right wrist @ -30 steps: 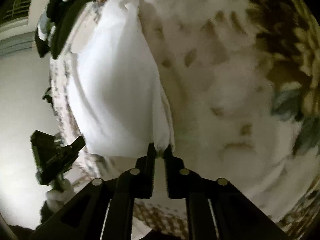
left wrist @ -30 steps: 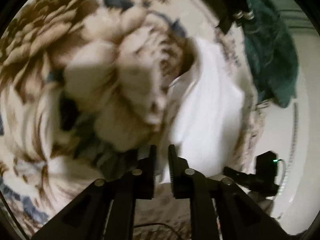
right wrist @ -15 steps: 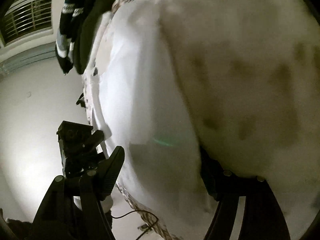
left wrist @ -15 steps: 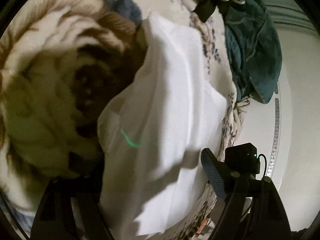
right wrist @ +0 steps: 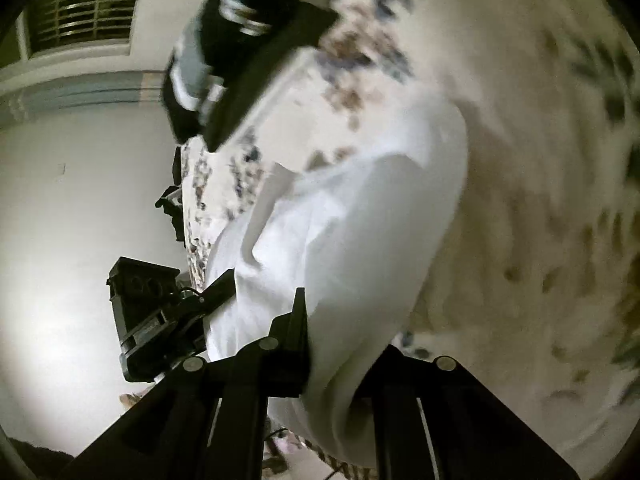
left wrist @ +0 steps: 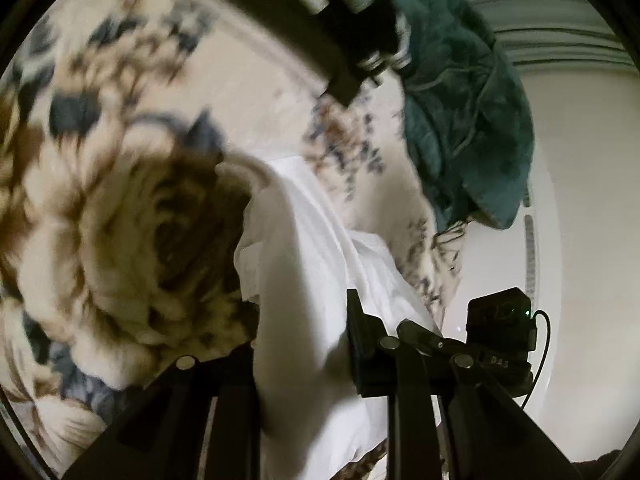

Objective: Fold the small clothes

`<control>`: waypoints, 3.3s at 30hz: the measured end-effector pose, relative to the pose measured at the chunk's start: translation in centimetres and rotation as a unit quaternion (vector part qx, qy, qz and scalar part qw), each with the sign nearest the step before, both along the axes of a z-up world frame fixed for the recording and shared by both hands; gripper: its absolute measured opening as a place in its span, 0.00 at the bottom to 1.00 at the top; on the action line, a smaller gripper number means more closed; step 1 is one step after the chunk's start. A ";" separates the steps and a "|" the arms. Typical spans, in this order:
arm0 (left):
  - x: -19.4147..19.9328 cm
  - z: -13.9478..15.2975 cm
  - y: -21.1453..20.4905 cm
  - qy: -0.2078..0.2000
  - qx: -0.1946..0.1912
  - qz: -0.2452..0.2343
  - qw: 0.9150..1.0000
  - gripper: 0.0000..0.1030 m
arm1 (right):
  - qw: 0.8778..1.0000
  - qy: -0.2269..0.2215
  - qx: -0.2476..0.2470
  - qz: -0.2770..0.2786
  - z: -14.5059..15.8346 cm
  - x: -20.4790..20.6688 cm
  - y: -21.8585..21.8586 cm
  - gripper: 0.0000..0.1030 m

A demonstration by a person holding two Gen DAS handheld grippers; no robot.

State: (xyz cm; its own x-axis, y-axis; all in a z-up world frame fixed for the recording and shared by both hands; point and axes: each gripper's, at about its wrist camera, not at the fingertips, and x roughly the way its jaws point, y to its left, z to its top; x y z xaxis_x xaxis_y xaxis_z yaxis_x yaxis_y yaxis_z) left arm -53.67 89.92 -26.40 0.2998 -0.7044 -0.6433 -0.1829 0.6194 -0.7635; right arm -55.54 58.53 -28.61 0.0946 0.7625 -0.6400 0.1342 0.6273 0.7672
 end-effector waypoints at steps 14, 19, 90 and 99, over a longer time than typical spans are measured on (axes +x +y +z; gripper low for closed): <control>21.2 16.8 6.5 -0.132 0.037 0.040 0.990 0.17 | 0.988 -0.153 -0.019 0.007 18.2 22.9 6.8 0.10; 30.1 14.7 11.4 -0.136 0.089 0.056 0.985 0.17 | 0.983 -0.178 -0.026 0.018 16.4 32.8 12.5 0.10; -10.6 46.5 -3.3 -0.243 0.459 0.115 0.847 0.97 | 0.795 -0.423 -0.423 -0.097 59.6 -18.0 6.0 1.00; -11.8 47.2 -3.1 -0.246 0.457 0.131 0.845 0.97 | 0.796 -0.427 -0.419 -0.089 60.3 -19.6 5.3 1.00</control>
